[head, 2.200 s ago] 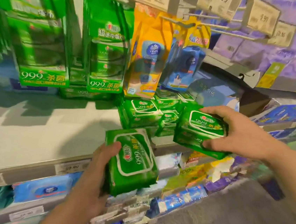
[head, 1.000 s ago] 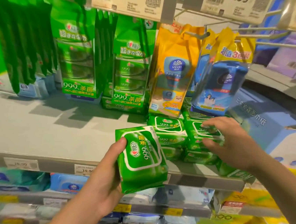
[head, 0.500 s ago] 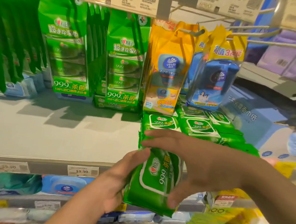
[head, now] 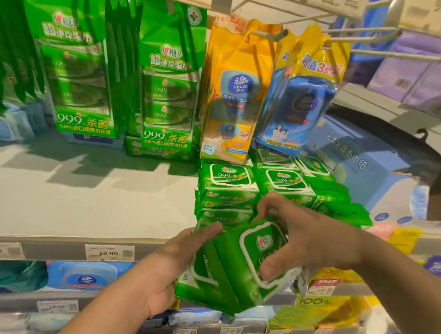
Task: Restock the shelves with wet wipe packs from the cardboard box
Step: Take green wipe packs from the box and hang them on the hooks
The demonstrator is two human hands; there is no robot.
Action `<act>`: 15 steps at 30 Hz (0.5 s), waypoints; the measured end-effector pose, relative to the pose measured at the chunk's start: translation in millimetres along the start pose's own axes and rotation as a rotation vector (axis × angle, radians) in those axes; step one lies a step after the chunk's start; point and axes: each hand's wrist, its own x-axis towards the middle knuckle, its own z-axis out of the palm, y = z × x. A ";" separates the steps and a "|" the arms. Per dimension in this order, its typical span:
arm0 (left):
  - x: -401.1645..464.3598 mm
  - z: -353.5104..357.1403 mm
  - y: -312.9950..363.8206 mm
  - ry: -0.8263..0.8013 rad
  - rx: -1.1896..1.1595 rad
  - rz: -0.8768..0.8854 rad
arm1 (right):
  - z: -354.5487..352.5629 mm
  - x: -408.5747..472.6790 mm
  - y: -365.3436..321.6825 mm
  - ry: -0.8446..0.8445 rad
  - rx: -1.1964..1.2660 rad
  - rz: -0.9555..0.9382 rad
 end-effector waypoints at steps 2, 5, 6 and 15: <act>2.5 2.5 -1.8 0.007 0.014 0.016 | -2.0 -2.5 4.3 -0.038 0.038 0.056; 6.3 6.1 -4.9 -0.003 0.036 0.045 | -6.0 -4.8 10.4 -0.092 0.154 0.111; 8.0 7.3 -6.2 0.006 0.053 0.054 | -7.2 -6.0 11.8 -0.111 0.170 0.120; 13.3 -2.5 -11.3 0.052 0.074 0.107 | -28.7 -39.3 17.4 -0.093 0.006 0.030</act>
